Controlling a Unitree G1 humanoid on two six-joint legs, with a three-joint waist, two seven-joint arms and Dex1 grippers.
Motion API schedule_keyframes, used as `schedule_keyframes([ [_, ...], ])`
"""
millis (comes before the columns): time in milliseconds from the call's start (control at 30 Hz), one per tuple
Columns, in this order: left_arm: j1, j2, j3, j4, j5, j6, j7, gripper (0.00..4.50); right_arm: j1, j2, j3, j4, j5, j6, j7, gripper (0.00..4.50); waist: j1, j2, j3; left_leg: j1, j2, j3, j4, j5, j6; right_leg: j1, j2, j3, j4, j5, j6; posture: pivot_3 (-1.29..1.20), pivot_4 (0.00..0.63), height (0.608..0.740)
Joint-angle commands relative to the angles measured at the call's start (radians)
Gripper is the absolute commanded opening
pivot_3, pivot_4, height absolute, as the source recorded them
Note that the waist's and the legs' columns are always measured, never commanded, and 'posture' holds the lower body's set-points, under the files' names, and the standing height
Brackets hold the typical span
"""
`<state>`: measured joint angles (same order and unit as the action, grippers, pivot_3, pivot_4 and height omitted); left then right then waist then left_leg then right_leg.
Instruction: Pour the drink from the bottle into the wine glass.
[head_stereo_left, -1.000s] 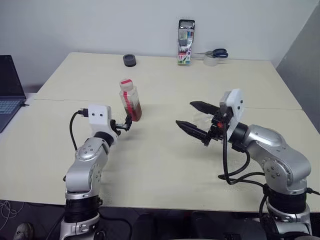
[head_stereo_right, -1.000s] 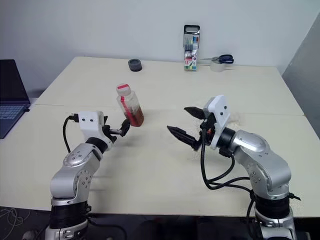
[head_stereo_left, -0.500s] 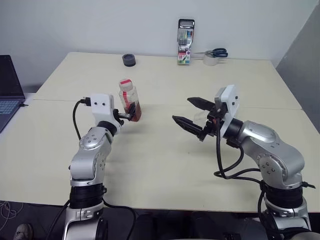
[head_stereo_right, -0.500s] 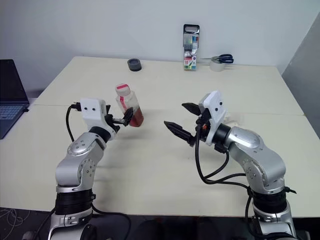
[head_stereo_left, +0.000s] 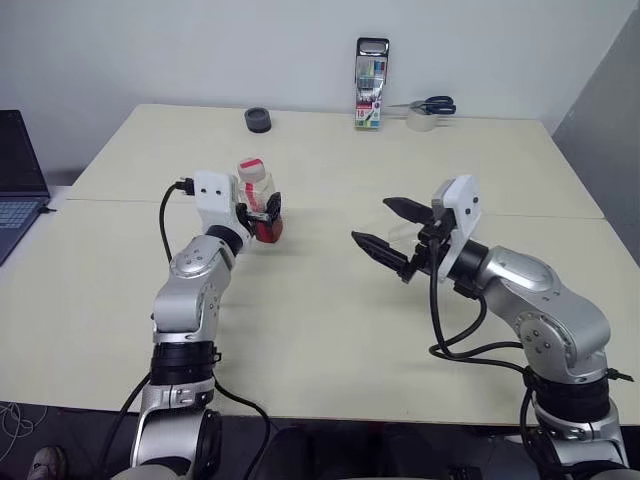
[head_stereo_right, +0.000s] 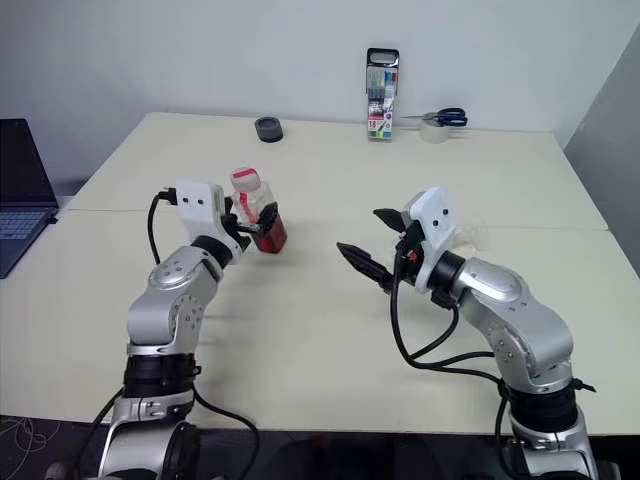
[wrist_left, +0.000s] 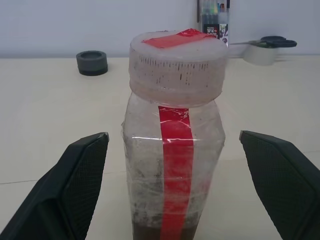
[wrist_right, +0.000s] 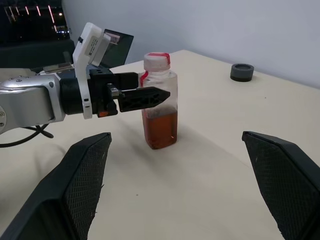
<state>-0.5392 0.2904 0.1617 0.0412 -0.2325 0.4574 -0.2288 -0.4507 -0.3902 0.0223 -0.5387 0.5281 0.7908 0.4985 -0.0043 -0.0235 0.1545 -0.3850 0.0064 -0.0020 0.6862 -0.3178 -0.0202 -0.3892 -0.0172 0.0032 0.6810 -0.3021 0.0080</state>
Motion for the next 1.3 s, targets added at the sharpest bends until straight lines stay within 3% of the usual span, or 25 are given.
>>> schedule_keyframes([
  [33, -0.036, 0.013, -0.002, 0.022, 0.013, -0.049, -0.013, 4.47, -0.002, -0.009, -0.015, -0.034, 0.003, -0.024, -0.007, 4.5, 0.0, 0.0, 0.0, 0.0, 0.0, 0.0, 0.0, 0.0, 0.0, 0.0, 0.0, 0.0, 0.0, 0.0, 0.0, 0.0, 0.15, 0.74],
  [567, -0.078, 0.014, 0.005, 0.111, 0.019, -0.13, -0.029, 4.47, -0.006, -0.009, -0.032, -0.044, 0.024, -0.004, -0.039, 4.5, 0.0, 0.0, 0.0, 0.0, 0.0, 0.0, 0.0, 0.0, 0.0, 0.0, 0.0, 0.0, 0.0, 0.0, 0.0, 0.0, 0.15, 0.74],
  [700, -0.079, 0.02, 0.01, 0.121, 0.024, -0.147, -0.025, 3.63, -0.002, -0.01, -0.033, -0.047, 0.026, -0.006, -0.043, 4.5, 0.0, 0.0, 0.0, 0.0, 0.0, 0.0, 0.0, 0.0, 0.0, 0.0, 0.0, 0.0, 0.0, 0.0, 0.0, 0.0, 0.15, 0.74],
  [867, -0.081, 0.026, 0.022, 0.133, 0.017, -0.149, -0.019, 2.16, -0.005, -0.012, -0.03, -0.043, 0.024, -0.008, -0.047, 4.5, 0.0, 0.0, 0.0, 0.0, 0.0, 0.0, 0.0, 0.0, 0.0, 0.0, 0.0, 0.0, 0.0, 0.0, 0.0, 0.0, 0.15, 0.74],
  [1300, -0.054, 0.037, 0.007, 0.115, 0.033, -0.136, 0.0, 2.06, -0.005, -0.024, -0.021, -0.015, -0.013, -0.03, -0.064, 4.5, -0.001, 0.0, 0.0, 0.0, 0.0, 0.0, 0.0, 0.0, 0.0, 0.0, 0.0, 0.0, 0.0, 0.0, 0.0, 0.0, 0.15, 0.74],
])
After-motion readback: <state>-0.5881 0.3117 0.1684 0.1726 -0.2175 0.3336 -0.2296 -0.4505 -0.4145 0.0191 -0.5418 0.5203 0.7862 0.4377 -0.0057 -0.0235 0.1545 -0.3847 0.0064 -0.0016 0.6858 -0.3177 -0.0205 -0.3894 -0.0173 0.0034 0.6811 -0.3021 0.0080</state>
